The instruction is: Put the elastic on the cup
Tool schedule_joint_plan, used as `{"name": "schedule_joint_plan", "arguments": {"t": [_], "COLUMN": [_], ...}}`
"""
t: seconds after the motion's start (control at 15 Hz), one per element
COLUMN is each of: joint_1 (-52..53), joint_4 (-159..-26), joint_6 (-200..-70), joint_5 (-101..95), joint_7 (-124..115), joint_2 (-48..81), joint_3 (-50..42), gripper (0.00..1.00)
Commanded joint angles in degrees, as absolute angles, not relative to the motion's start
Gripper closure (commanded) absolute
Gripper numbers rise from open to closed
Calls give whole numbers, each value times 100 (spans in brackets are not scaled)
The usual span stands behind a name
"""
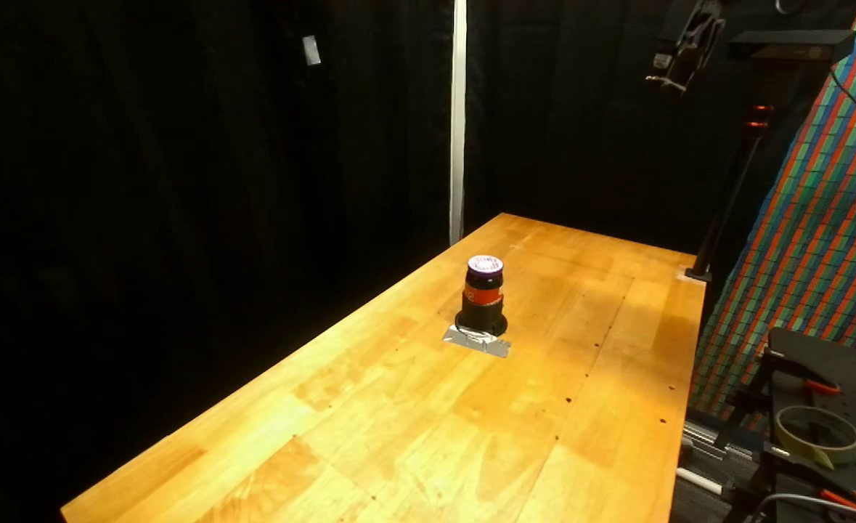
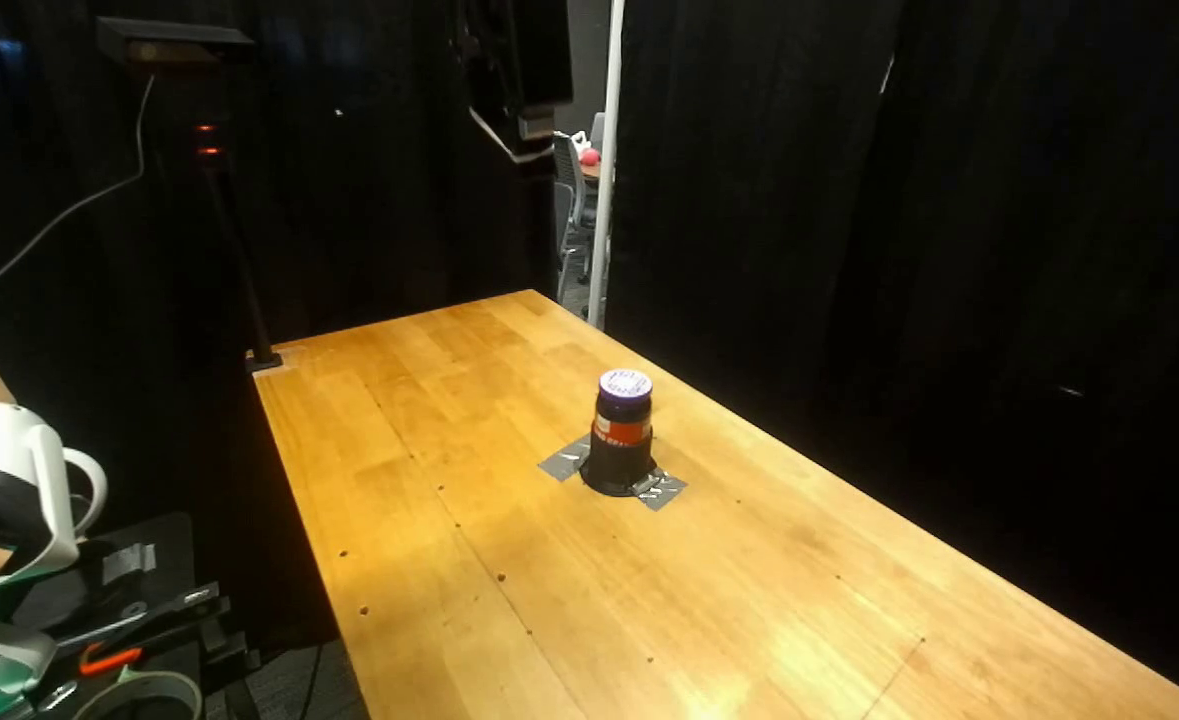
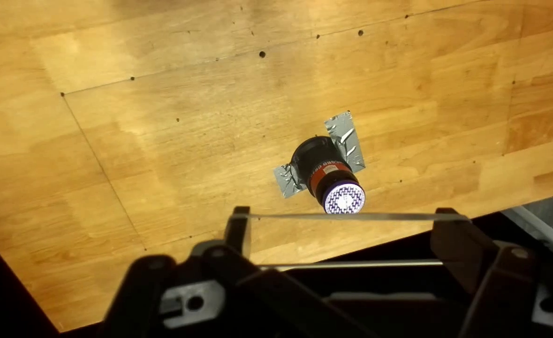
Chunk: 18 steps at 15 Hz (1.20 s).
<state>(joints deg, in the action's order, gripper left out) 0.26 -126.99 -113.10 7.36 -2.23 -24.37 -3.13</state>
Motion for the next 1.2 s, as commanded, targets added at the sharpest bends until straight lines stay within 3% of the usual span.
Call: {"name": "schedule_joint_plan", "arguments": {"t": [0.0, 0.13, 0.47, 1.13], "joint_1": [94, 208, 400, 717], "joint_4": [-12039, -11773, -11534, -10993], "joint_6": [-11205, -11202, -12567, -14207], "joint_5": [282, 176, 108, -1211], "joint_7": [-718, -856, -1056, -1708], "joint_2": [-1636, -1185, -157, 1780], "joint_3": [298, 540, 736, 377], "gripper": [0, 0, 0, 0]}}
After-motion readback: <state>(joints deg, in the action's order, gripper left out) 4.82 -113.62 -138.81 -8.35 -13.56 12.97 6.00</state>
